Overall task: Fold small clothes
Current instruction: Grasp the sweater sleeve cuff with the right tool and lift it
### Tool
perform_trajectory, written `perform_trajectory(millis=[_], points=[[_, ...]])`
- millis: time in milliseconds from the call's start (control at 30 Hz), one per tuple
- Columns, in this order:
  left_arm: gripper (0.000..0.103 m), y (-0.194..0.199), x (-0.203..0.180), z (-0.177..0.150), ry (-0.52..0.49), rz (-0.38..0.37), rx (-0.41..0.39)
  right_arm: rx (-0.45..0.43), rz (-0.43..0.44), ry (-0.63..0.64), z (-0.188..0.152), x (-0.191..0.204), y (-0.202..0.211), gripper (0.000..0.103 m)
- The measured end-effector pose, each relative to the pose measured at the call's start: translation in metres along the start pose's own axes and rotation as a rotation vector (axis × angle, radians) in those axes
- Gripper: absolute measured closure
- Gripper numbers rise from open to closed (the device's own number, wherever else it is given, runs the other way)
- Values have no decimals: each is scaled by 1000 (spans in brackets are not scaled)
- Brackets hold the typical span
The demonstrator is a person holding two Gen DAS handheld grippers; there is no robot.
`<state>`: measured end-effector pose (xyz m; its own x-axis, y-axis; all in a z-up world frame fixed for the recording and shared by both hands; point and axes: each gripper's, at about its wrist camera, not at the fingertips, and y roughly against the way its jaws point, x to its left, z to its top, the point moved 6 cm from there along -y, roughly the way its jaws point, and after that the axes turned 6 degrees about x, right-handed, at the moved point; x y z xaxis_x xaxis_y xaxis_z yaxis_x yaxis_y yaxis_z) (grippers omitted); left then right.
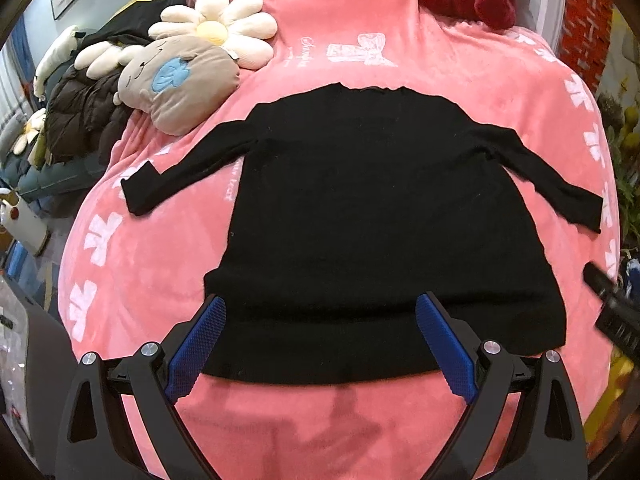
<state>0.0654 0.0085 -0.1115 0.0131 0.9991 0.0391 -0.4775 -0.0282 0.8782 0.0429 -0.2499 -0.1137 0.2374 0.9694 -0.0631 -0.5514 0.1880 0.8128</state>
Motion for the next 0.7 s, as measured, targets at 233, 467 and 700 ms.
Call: perform_trajectory(millis=[233, 467, 700], points=[[9, -25, -14, 7, -50, 28, 16, 47, -6, -131, 30, -64, -50, 5], [9, -47, -33, 20, -69, 36, 25, 38, -24, -159, 46, -85, -77, 5], [9, -73, -49, 30, -46, 13, 46, 52, -6, -206, 57, -122, -127, 5]])
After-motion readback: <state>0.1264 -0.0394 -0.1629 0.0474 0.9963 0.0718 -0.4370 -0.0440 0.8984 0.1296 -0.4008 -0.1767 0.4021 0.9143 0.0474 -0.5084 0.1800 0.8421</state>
